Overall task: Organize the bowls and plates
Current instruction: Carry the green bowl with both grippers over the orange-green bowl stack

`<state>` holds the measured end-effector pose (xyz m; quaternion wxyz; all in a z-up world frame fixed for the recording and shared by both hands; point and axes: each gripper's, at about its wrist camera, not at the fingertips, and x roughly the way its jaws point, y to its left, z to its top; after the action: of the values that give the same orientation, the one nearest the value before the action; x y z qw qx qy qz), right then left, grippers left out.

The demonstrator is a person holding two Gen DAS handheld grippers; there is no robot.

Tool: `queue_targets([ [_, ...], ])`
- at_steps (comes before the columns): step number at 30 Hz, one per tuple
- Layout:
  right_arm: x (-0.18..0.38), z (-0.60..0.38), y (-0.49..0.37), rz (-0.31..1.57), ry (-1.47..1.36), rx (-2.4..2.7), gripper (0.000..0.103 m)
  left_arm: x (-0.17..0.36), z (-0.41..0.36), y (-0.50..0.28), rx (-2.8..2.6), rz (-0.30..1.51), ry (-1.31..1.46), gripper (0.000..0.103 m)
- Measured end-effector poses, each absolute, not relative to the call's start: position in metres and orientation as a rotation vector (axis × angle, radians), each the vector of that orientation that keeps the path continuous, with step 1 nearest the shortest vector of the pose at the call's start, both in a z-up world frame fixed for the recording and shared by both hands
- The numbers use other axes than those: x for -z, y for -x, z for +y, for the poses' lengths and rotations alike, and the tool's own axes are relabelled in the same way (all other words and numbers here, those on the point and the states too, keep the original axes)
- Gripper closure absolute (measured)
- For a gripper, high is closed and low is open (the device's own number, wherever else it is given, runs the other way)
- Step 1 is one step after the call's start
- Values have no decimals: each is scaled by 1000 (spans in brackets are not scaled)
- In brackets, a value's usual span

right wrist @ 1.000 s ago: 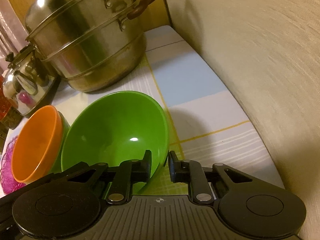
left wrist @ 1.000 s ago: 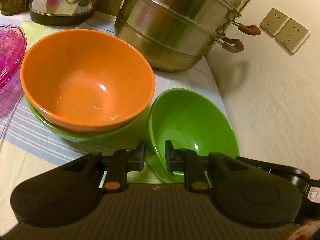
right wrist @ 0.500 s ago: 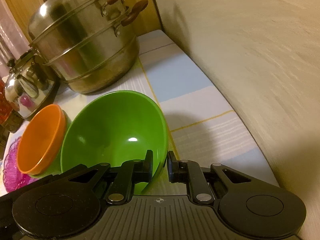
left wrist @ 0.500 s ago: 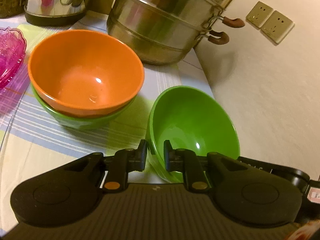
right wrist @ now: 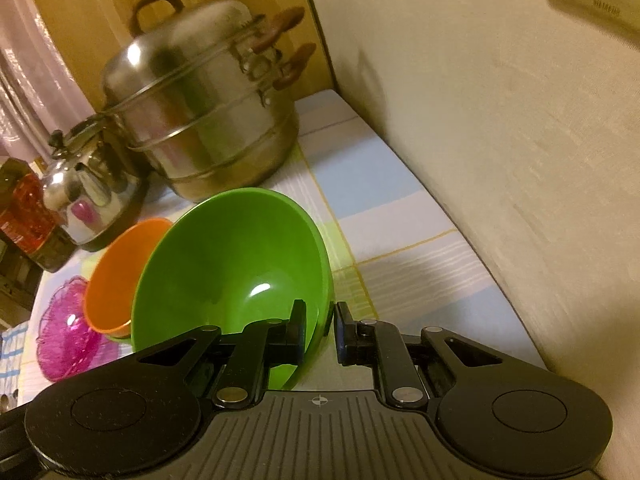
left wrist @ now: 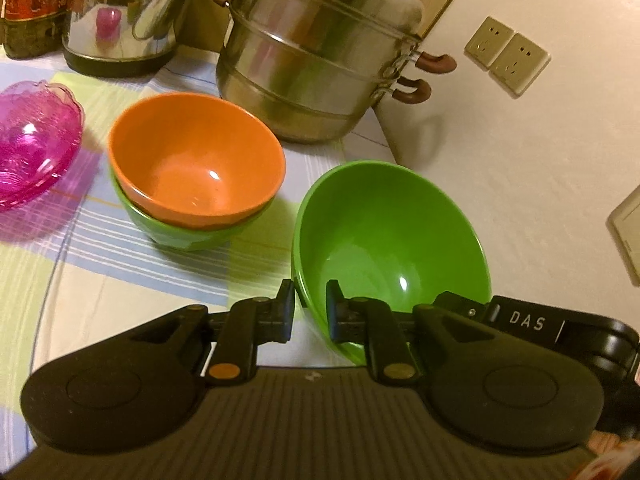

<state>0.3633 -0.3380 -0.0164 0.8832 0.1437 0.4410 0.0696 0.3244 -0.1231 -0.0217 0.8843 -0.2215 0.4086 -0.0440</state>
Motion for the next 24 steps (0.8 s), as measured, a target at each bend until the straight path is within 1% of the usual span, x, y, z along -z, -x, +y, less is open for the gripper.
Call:
queue_targets([
  [12,-17,-316,-335,887,-287,-182,89,-10,-102,-292,78,823,463,89],
  [24,-38,-291,-324,868,-265,-219,89,-28,-80,-277,55,798,478,89],
])
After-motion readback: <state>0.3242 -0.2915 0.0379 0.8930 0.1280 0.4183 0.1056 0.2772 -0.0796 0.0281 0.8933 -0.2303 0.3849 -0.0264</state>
